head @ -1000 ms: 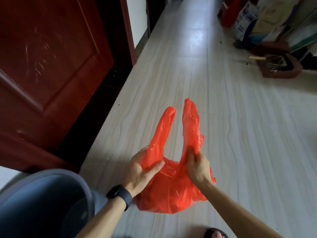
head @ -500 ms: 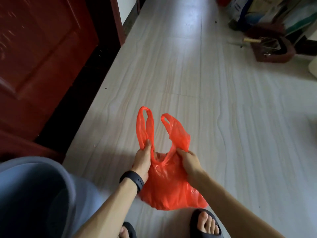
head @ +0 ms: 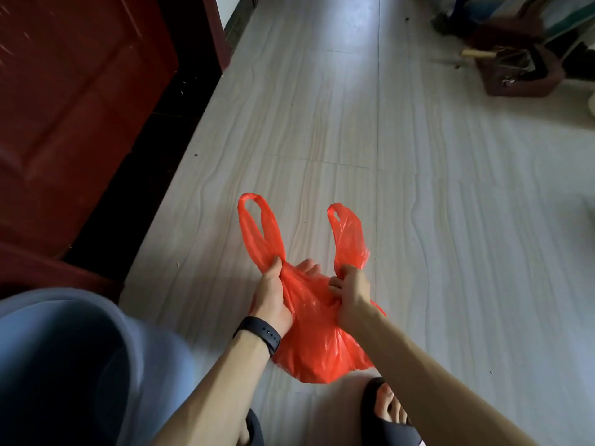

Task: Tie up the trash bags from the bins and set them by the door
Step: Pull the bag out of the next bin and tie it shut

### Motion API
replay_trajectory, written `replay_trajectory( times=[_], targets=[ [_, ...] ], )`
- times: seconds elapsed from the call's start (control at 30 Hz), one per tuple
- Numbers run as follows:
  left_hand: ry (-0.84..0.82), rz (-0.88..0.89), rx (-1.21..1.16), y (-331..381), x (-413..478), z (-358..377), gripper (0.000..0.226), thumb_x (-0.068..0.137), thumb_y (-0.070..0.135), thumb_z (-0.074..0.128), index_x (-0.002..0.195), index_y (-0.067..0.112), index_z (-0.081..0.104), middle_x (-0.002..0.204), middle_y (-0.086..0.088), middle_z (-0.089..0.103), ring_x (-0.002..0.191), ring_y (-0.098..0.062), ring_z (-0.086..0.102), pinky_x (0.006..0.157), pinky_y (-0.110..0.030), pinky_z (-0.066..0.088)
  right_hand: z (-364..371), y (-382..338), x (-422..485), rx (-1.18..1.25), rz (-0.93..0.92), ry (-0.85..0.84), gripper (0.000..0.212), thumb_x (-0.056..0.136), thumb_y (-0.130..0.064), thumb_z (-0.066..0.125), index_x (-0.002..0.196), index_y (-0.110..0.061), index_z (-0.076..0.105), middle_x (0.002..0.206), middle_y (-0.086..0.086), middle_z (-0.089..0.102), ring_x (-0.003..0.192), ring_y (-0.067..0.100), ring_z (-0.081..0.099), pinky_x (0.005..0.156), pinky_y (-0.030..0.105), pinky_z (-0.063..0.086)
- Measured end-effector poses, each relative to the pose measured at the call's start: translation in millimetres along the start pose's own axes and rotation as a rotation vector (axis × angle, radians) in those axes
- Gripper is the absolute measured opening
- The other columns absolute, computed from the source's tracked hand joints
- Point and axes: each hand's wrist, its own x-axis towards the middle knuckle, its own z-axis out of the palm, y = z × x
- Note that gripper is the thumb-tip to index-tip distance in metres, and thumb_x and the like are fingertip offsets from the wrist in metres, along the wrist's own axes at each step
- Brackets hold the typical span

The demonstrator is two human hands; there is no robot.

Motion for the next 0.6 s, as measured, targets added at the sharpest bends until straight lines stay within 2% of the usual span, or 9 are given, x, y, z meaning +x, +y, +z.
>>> replay_trajectory(
  times=[0.03, 0.07, 0.1, 0.13, 0.23, 0.33, 0.43, 0.5, 0.6],
  targets=[
    [0.007, 0.021, 0.006, -2.0, 1.2, -0.4, 0.058, 0.098, 0.047, 0.041, 0.057, 0.011, 0.058, 0.054, -0.007, 0.058, 0.052, -0.024, 0.057, 0.063, -0.031, 0.05, 1.0, 1.3, 0.4, -0.036, 0.012, -0.012, 0.024, 0.092, -0.027, 0.044, 0.07, -0.018, 0.046, 0.051, -0.004, 0.045, 0.034, 0.009, 0.037, 0.038, 0.023, 0.028],
    [0.033, 0.066, 0.069, -2.5, 1.0, -0.8, 0.051, 0.099, 0.046, 0.043, 0.058, 0.015, 0.045, 0.044, 0.0, 0.044, 0.04, -0.017, 0.045, 0.048, -0.025, 0.041, 0.9, 2.1, 1.3, -0.054, 0.022, -0.033, 0.025, 0.093, -0.034, 0.043, 0.074, -0.018, 0.047, 0.051, -0.003, 0.044, 0.034, 0.009, 0.035, 0.039, 0.024, 0.028],
    [0.039, 0.108, 0.149, -3.7, 1.1, -1.6, 0.049, 0.098, 0.047, 0.046, 0.06, 0.017, 0.036, 0.041, 0.003, 0.033, 0.035, -0.013, 0.034, 0.04, -0.023, 0.03, 0.1, 3.3, 3.6, -0.056, 0.026, -0.06, 0.028, 0.092, -0.04, 0.042, 0.076, -0.017, 0.048, 0.048, -0.004, 0.042, 0.031, 0.008, 0.031, 0.038, 0.024, 0.027],
    [0.032, 0.116, 0.22, -4.4, 0.6, -2.9, 0.049, 0.095, 0.05, 0.05, 0.062, 0.017, 0.034, 0.041, 0.003, 0.028, 0.035, -0.012, 0.028, 0.039, -0.023, 0.024, -0.8, 4.4, 5.1, -0.058, 0.029, -0.089, 0.032, 0.092, -0.044, 0.041, 0.078, -0.016, 0.049, 0.047, -0.005, 0.04, 0.03, 0.008, 0.029, 0.038, 0.024, 0.026],
    [-0.077, 0.149, 0.273, -2.9, -5.3, -2.3, 0.038, 0.085, 0.049, 0.057, 0.084, 0.013, 0.046, 0.051, 0.001, 0.031, 0.041, -0.013, 0.032, 0.046, -0.025, 0.032, -1.5, 3.3, 7.3, -0.079, 0.01, -0.134, 0.039, 0.096, -0.045, 0.037, 0.088, -0.011, 0.055, 0.056, -0.003, 0.035, 0.029, 0.008, 0.029, 0.044, 0.025, 0.023],
    [-0.153, 0.221, 0.413, -1.1, -12.5, 1.8, 0.047, 0.085, 0.05, 0.05, 0.101, 0.007, 0.058, 0.055, -0.001, 0.035, 0.048, -0.013, 0.04, 0.058, -0.027, 0.039, -0.2, -2.8, 4.4, -0.199, -0.024, -0.159, 0.029, 0.098, -0.026, 0.037, 0.094, -0.005, 0.057, 0.053, 0.001, 0.037, 0.029, 0.01, 0.032, 0.041, 0.022, 0.028],
    [-0.185, 0.334, 0.698, -1.2, -17.4, 3.5, 0.035, 0.103, 0.034, 0.035, 0.099, 0.008, 0.059, 0.057, 0.005, 0.049, 0.053, -0.006, 0.049, 0.059, -0.014, 0.041, -1.5, -6.2, 1.5, -0.363, -0.059, -0.215, 0.021, 0.093, -0.013, 0.047, 0.084, -0.007, 0.064, 0.049, 0.002, 0.045, 0.035, 0.012, 0.036, 0.041, 0.023, 0.029],
    [-0.161, 0.481, 0.958, -2.0, -19.7, 2.5, 0.028, 0.104, 0.03, 0.036, 0.104, 0.013, 0.058, 0.077, 0.005, 0.064, 0.07, -0.005, 0.06, 0.06, -0.007, 0.039, -3.4, -4.3, 0.1, -0.461, -0.118, -0.261, 0.022, 0.094, -0.012, 0.049, 0.076, -0.012, 0.061, 0.053, 0.001, 0.051, 0.042, 0.013, 0.045, 0.045, 0.026, 0.036],
    [-0.146, 0.689, 1.33, -0.7, -17.6, -1.7, 0.026, 0.104, 0.031, 0.04, 0.117, 0.015, 0.056, 0.1, -0.008, 0.07, 0.092, -0.024, 0.064, 0.067, -0.022, 0.036, -7.1, -1.8, 1.2, -0.513, -0.227, -0.296, 0.027, 0.096, -0.005, 0.046, 0.075, -0.011, 0.062, 0.062, 0.003, 0.054, 0.049, 0.011, 0.052, 0.051, 0.025, 0.047]
  ],
)
